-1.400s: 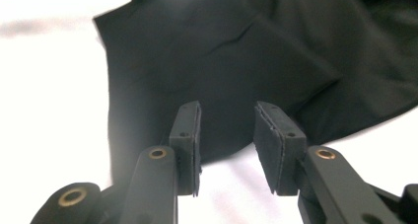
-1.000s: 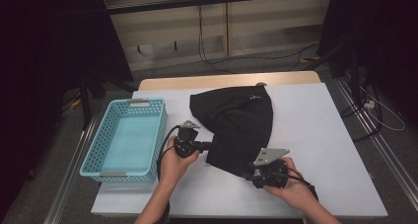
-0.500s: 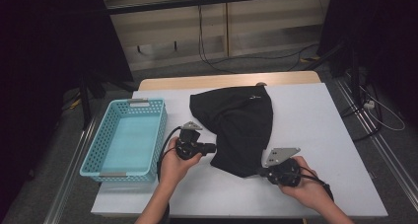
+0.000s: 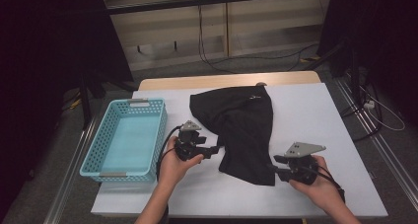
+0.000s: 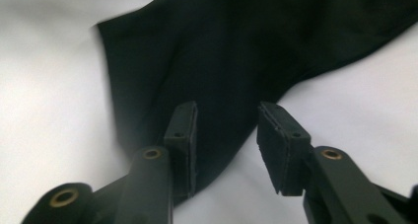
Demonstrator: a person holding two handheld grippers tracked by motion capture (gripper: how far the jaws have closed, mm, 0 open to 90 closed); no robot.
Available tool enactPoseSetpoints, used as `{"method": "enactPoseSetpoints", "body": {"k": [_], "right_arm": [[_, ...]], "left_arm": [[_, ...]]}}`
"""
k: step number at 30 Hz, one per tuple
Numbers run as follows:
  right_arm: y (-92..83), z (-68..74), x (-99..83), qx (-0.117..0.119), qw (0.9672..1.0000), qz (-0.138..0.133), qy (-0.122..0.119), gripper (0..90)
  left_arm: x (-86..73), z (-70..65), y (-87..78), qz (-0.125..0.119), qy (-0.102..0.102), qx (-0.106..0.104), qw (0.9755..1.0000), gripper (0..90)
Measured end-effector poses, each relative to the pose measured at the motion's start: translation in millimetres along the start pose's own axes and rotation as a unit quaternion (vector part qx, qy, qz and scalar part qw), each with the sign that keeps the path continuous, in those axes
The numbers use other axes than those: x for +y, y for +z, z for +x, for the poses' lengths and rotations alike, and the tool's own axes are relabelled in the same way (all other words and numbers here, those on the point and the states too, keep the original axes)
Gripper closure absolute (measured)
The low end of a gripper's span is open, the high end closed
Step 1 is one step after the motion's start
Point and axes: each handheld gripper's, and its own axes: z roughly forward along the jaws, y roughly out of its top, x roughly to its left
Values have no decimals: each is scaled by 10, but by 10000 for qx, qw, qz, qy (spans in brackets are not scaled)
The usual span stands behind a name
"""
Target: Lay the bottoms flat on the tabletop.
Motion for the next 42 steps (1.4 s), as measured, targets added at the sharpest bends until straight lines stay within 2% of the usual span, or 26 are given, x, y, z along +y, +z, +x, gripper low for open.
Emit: {"method": "enactPoseSetpoints", "body": {"k": [1, 3, 4, 6, 8, 11, 15, 17, 19, 20, 22, 25, 29, 32, 37, 39, 42], "right_arm": [[28, -41, 21, -117, 9998, -13, 143, 564], [92, -121, 59, -206, 9993, -61, 307, 559], [124, -154, 80, -343, 9987, -97, 367, 549], [182, -223, 130, -543, 9977, -97, 386, 551], [243, -291, 187, -755, 9967, -52, 301, 559], [368, -434, 268, -1026, 9937, -10, 457, 560], [548, -578, 346, -1013, 9898, -152, 987, 520], [653, -558, 344, -1053, 9897, -5, 974, 567], [741, -530, 320, -1210, 9885, 302, 854, 614], [752, -531, 308, -1191, 9882, 204, 940, 684], [744, -543, 315, -1044, 9900, 219, 926, 882], [745, -549, 337, -921, 9924, 301, 761, 900], [672, -702, 334, -913, 9907, 204, 991, 900], [573, -897, 335, -1120, 9866, 119, 1180, 900], [505, -1138, 408, -1528, 9828, 217, 1018, 900], [515, -1217, 436, -1787, 9791, 288, 930, 900], [535, -1321, 449, -2064, 9733, 298, 958, 900]], "left_arm": [[-6, 0, 4, 18, 19, -1, 10000, 305], [-16, 0, 2, 35, 47, -15, 10000, 297], [-20, 4, 1, 25, 77, -12, 10000, 294], [-27, 5, -12, -7, 51, 4, 10000, 289], [-34, 16, -30, -2, 72, 16, 10000, 284], [-47, 19, -50, 1, 93, 131, 9999, 282], [-62, 39, -73, -4, 90, 144, 9999, 280], [-66, 52, -88, -12, 91, 126, 9999, 280], [-70, 60, -105, -51, 80, 149, 9998, 279], [-72, 66, -116, -74, 65, 155, 9998, 279], [-77, 71, -130, -85, 48, 160, 9998, 279], [-85, 77, -131, -73, 74, 170, 9998, 279], [-83, 76, -133, -81, 69, 154, 9998, 279], [-80, 75, -128, -104, 43, 150, 9998, 278], [-80, 71, -106, -99, 53, 141, 9998, 277], [-78, 68, -107, -106, 56, 129, 9998, 276], [-82, 65, -110, -92, 80, 138, 9998, 275]]}}
